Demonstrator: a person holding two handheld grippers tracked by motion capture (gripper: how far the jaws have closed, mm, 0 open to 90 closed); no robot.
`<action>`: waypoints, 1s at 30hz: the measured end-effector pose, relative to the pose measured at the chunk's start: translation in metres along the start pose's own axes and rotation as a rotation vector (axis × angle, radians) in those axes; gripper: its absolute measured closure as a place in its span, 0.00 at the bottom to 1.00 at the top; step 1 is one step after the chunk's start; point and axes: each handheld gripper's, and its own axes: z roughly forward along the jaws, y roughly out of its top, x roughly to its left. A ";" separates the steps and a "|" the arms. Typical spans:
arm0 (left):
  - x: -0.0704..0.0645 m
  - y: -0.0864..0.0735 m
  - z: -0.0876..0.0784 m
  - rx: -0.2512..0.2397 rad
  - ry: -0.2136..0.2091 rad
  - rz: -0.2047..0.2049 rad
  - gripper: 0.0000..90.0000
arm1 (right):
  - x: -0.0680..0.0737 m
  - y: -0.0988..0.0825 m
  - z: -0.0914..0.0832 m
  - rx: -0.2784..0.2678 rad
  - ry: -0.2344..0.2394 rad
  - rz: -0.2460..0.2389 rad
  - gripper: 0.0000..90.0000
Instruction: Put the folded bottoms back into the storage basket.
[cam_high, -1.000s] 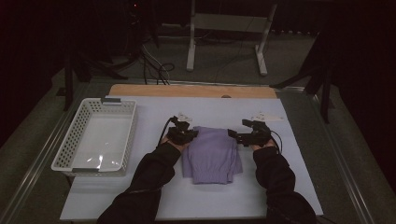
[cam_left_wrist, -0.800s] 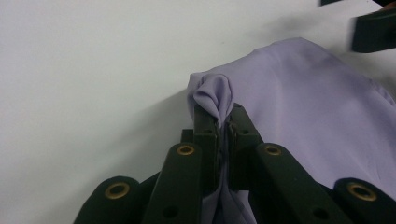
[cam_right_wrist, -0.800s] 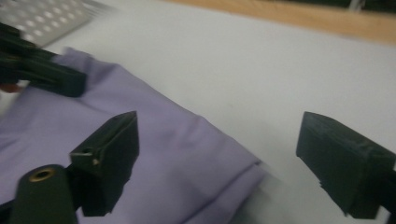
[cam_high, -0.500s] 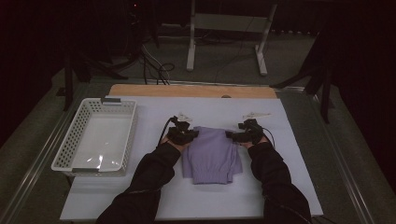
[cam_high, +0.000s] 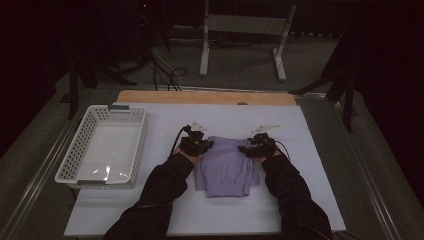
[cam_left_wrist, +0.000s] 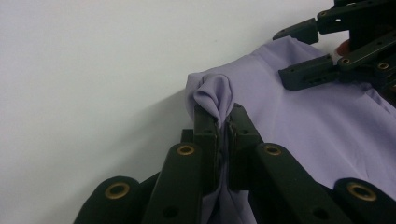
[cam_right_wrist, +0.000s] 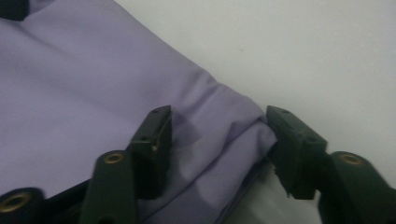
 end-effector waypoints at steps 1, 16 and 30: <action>0.000 0.000 0.000 -0.001 0.001 0.001 0.96 | 0.000 0.000 -0.001 0.003 0.005 -0.005 0.57; -0.001 0.000 -0.004 -0.017 -0.019 0.001 0.96 | 0.009 0.002 -0.005 -0.016 0.041 0.111 0.93; -0.013 0.003 -0.021 -0.060 -0.056 0.043 0.96 | 0.012 0.006 -0.033 -0.089 0.097 0.125 0.94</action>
